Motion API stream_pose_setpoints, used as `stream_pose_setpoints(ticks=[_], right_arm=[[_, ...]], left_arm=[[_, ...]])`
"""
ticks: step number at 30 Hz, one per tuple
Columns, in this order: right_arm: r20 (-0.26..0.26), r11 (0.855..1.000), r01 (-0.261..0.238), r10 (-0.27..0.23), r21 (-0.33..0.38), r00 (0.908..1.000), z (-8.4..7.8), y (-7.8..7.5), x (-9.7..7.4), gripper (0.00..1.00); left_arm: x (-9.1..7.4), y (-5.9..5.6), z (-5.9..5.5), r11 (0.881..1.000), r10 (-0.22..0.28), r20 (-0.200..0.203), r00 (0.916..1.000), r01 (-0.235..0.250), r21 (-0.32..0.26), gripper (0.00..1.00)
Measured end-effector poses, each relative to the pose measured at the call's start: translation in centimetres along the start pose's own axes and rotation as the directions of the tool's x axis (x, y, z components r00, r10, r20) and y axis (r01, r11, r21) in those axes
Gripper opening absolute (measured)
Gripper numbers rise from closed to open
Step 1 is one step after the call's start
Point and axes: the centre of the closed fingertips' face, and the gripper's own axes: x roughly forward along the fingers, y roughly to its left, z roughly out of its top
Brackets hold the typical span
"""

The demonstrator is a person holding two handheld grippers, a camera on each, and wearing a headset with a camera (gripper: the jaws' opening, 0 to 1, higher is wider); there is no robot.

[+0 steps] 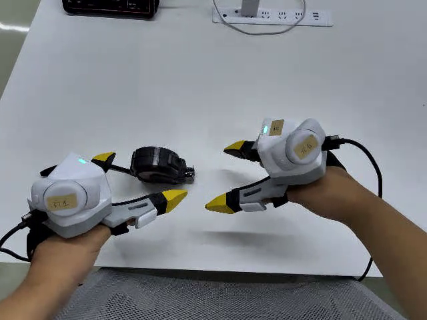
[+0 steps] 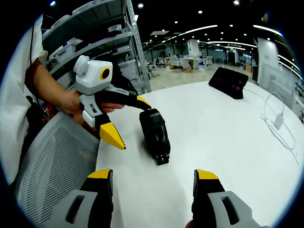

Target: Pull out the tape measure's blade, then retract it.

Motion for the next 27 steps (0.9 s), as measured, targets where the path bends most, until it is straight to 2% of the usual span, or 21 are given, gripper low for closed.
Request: stream_pose_setpoints(ticks=[2, 10, 15, 27], right_arm=[[0.003, 1.000, 0.014, -0.014, 0.000, 0.9999, -0.1, 0.0, -0.5, 0.69], [0.015, 0.999, 0.050, -0.050, 0.008, 0.9986, -0.3, 0.0, -2.2, 0.76], [-0.002, 0.998, 0.065, -0.065, -0.007, 0.9979, -0.8, 0.3, -3.1, 0.80], [0.008, 0.991, 0.133, -0.133, -0.003, 0.9910, -1.7, -0.2, -5.6, 0.89]], left_arm=[[-0.2, -0.1, 0.2, 1.000, -0.005, -0.003, 1.0000, 0.005, 0.027, 0.93], [-0.9, -0.4, 0.2, 0.998, -0.029, -0.017, 0.9994, 0.030, 0.050, 0.95], [-1.6, -0.5, 0.1, 0.996, -0.048, -0.019, 0.9987, 0.049, 0.076, 0.97], [-3.3, 0.0, -0.4, 0.991, -0.071, -0.031, 0.9970, 0.074, 0.112, 0.99]])
